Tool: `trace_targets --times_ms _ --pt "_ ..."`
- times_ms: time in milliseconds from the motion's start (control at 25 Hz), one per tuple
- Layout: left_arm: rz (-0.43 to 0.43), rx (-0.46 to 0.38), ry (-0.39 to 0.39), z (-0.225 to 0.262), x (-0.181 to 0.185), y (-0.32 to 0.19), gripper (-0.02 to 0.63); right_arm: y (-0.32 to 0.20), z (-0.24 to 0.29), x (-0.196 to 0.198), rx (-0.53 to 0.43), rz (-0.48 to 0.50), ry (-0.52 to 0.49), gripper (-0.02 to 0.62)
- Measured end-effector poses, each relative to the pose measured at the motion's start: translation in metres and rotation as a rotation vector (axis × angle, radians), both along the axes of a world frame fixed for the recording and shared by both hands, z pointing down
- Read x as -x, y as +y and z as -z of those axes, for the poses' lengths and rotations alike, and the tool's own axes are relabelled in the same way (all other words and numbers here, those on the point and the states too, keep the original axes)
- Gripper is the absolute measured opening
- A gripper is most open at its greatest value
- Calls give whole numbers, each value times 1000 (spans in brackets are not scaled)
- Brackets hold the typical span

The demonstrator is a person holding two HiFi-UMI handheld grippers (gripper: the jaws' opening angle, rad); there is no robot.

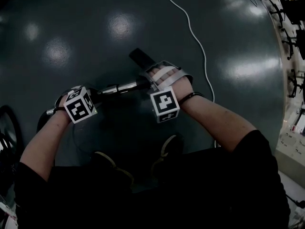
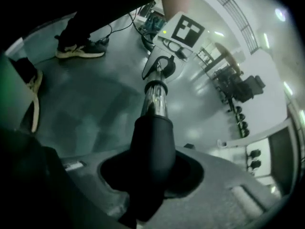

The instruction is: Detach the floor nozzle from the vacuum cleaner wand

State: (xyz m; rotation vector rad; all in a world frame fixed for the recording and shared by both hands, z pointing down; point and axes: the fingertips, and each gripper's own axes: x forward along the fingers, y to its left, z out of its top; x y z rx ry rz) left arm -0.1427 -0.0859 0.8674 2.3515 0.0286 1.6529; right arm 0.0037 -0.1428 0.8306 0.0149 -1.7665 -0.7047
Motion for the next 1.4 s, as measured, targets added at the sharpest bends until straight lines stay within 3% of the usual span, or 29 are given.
trace_targets --times_ms 40,240,400,480,560,640,800,960,1000,1040,1080,1240,1280,1320,1400 --pt "-7 -17 -7 -2 0 -1 147 6 -4 -1 90 -44 -12 109" --pt "-83 -114 -36 -6 -3 -3 146 53 -5 -12 803 -355 0 109" --pt "-142 -167 -33 -6 -11 -4 144 77 5 -18 1180 -523 6 109" --pt "-153 -162 -16 -7 -17 -1 144 85 7 -21 1286 -543 -4 110" --pt "-148 -137 0 -7 -23 3 144 85 5 -27 1279 -514 -14 112" --pt "-135 -103 8 -6 -28 4 144 77 2 -32 1146 -440 -24 110" --pt "-85 -21 24 -6 -28 1 144 44 -7 -32 692 -234 -39 110" --pt "-45 36 42 -7 -26 -2 146 4 -6 -31 106 -13 -11 109" --pt "-43 41 47 -7 -26 -2 146 -2 -4 -30 -1 24 -9 109" --pt "-43 38 52 -8 -26 -2 146 -3 -4 -30 -42 34 -14 109" --pt "-45 29 52 -9 -26 -3 146 0 -7 -31 1 8 -28 109" --pt "-55 -42 15 -19 -12 -9 144 25 -23 -50 577 -306 -142 107" --pt "-51 -54 7 -21 -9 -11 144 26 -24 -58 647 -367 -173 107" --pt "-49 -63 -3 -23 -7 -13 144 25 -27 -66 659 -402 -191 107" --pt "-49 -77 -38 -30 -4 -15 144 20 -38 -81 580 -410 -180 108"
